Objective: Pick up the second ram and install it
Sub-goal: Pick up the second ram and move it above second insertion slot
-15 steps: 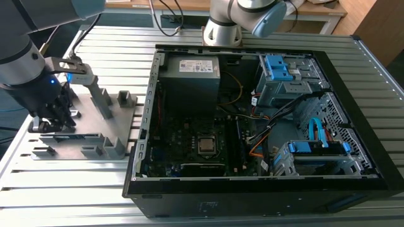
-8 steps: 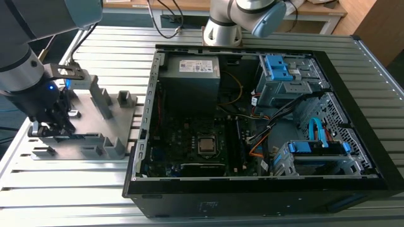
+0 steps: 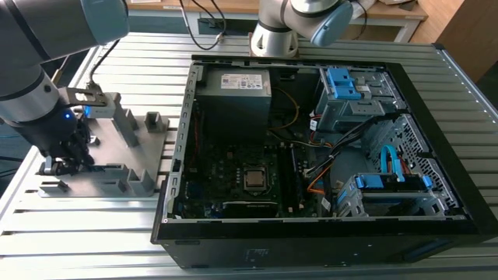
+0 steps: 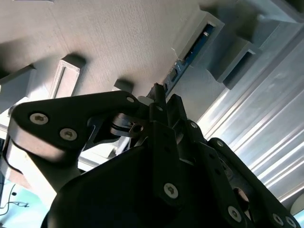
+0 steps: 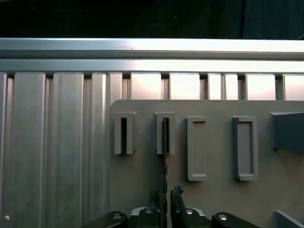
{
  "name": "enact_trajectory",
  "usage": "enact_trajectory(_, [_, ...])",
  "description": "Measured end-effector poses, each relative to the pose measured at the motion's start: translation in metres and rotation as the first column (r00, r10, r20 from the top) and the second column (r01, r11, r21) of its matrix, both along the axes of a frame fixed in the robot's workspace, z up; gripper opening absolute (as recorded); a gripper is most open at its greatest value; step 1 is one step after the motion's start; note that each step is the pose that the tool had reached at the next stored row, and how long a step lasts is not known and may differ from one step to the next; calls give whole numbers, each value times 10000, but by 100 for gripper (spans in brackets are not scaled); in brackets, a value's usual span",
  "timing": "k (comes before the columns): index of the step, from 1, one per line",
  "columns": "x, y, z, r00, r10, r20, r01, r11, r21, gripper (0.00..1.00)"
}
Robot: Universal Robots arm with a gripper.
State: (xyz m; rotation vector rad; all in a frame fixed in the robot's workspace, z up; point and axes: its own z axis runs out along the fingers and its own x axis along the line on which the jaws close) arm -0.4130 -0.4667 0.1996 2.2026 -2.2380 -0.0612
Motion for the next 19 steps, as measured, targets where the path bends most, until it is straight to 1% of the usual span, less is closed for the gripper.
enact_trajectory(5, [0,0,-79,10000,-1,0,1,10000,60,24])
enact_trajectory(6, [-1,-1,-80,10000,1,-2,-1,10000,86,24])
enact_trajectory(10, [0,0,-81,10000,0,0,0,10000,96,24])
enact_trajectory(11, [0,0,-81,10000,0,0,0,9999,104,16])
enact_trajectory(12, [0,0,-81,10000,0,0,0,9999,106,14])
enact_trajectory(19, [0,0,-81,10000,0,-1,0,9999,119,14])
